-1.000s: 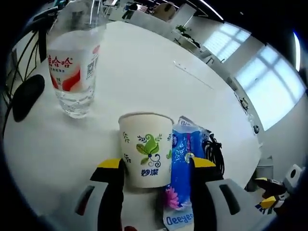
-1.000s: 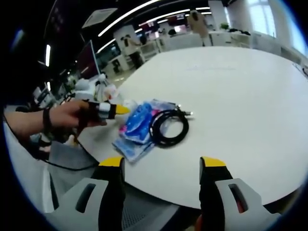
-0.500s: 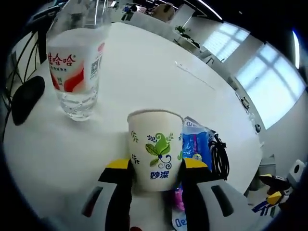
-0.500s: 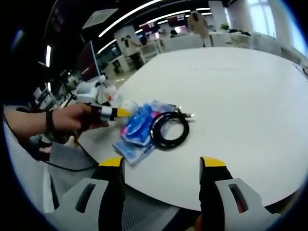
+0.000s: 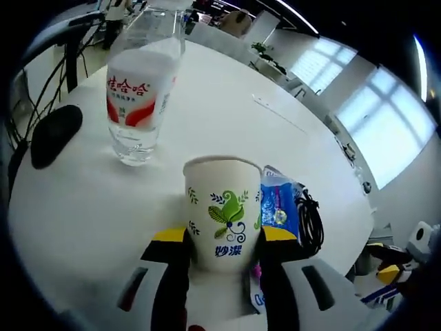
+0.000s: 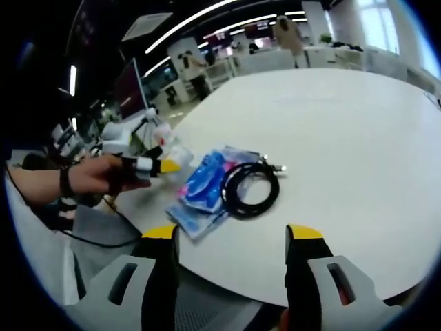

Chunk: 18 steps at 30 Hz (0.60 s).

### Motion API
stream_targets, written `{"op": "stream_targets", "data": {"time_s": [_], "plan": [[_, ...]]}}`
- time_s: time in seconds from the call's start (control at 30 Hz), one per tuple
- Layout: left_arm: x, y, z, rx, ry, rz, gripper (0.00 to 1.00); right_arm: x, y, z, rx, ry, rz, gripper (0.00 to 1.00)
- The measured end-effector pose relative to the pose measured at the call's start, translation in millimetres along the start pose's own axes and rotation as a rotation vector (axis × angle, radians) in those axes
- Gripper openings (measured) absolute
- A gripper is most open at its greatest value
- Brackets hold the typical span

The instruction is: Arrange the tabletop items into an orderly group along one side of the table until the central work area is clear of visible clutter.

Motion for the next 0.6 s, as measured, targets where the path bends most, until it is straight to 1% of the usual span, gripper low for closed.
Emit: {"op": "stream_targets", "data": {"time_s": [0.17, 0.4, 0.6], "plan": [[-8.6, -3.8, -8.5, -0.007, 0.009, 0.018, 0.38, 2.4, -2.1, -0.3, -0.002, 0.007, -0.007, 0.61], [-26.6, -14.3, -17.9, -0.02, 0.028, 0.042, 0.38, 4.0, -2.5, -0.7, -0.001, 0.015, -0.012, 0.61], [-37.4, -22.1, -20.0, -0.032, 0.04, 0.061, 0.38, 8.9, -1.0, -1.9, -0.002, 0.027, -0.016, 0.61]]}}
Point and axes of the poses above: the point that each gripper's makers call its tool centre point, and the gripper's own axes: x roughly forward along the fingers, z roughly to its right, y roughly out of its top, the point moved 10 cm from there along -x, roughly backward along the fingers, and after that the axes turned 10 degrees about -z, right-handed, at the moved point
